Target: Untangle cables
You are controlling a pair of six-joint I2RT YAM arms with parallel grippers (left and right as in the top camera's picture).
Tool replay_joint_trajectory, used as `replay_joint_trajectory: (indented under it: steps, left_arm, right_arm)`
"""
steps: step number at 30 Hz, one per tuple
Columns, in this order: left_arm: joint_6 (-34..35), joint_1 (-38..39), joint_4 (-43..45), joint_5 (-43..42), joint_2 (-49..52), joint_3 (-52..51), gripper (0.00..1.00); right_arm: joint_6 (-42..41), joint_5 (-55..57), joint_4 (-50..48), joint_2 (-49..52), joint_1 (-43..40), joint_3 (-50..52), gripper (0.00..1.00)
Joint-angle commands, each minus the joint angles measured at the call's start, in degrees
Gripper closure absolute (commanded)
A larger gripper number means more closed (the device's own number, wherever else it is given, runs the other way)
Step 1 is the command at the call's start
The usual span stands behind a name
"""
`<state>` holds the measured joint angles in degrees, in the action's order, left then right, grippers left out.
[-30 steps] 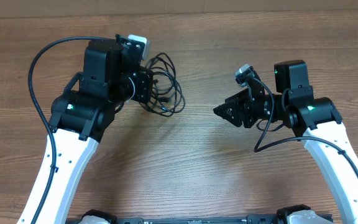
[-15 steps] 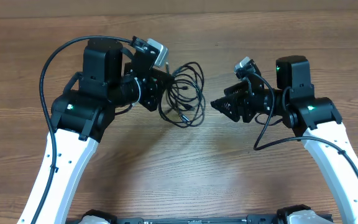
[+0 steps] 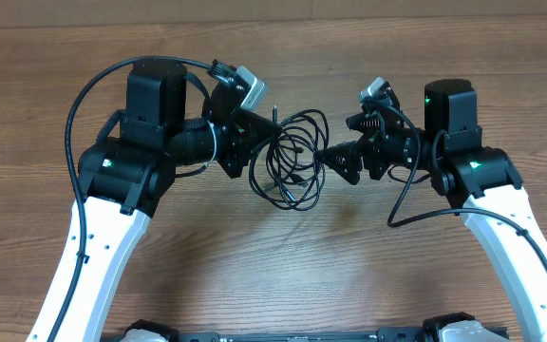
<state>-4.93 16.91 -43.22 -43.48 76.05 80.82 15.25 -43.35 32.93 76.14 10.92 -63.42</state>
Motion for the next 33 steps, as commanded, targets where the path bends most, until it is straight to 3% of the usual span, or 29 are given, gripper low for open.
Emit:
replay_joint_trajectory:
  steps: [1,9,10,11,13,14,16,22,28,29,30,33]
  left_arm:
    - [-1.3,0.4,1.5,-6.6,-1.3,0.7,0.96]
    - [-1.3,3.1,4.2,-8.7,-1.3,0.7,0.96]
    - [-1.3,3.7,4.6,-8.7,-1.3,0.7,0.96]
    - [-1.3,4.4,5.0,-8.7,-1.3,0.7,0.96]
    - [-1.4,5.2,5.8,-8.6,-1.3,0.7,0.96]
    - [-1.3,5.4,6.1,-8.4,-1.3,0.7,0.96]
    - [-1.3,5.4,6.1,-7.0,-1.3,0.7,0.96]
    - [-0.2,5.2,4.4,4.4,-1.3,0.7,0.95]
    - [2.3,5.2,1.3,11.1,-1.0,0.7,0.52]
    - [2.3,5.2,1.0,11.1,-1.0,0.7,0.37]
    - [2.3,5.2,0.8,11.1,-1.0,0.7,0.28]
    - [2.3,5.2,0.7,11.0,-1.0,0.7,0.13]
  right_arm:
    - [0.2,-0.7,-0.8,0.4,0.3,-0.3,0.00]
    - [0.2,-0.7,-2.0,0.5,0.3,-0.3,0.00]
    - [0.2,-0.7,-2.1,0.5,0.3,-0.3,0.07]
    - [0.2,-0.6,-2.3,0.5,0.3,-0.3,0.20]
    - [0.2,-0.7,-2.5,0.5,0.3,-0.3,0.48]
    - [0.2,-0.7,-2.5,0.5,0.3,-0.3,0.67]
    - [0.2,-0.7,-2.2,0.5,0.3,-0.3,0.94]
    - [0.2,-0.7,0.9,0.5,0.3,-0.3,0.96]
    - [0.2,-7.5,2.3,0.5,0.3,-0.3,0.96]
    - [0.2,-9.2,2.2,0.5,0.3,-0.3,0.96]
    - [0.2,-10.8,2.1,0.5,0.3,-0.3,0.96]
    - [0.2,-13.2,2.1,0.5,0.3,-0.3,0.96]
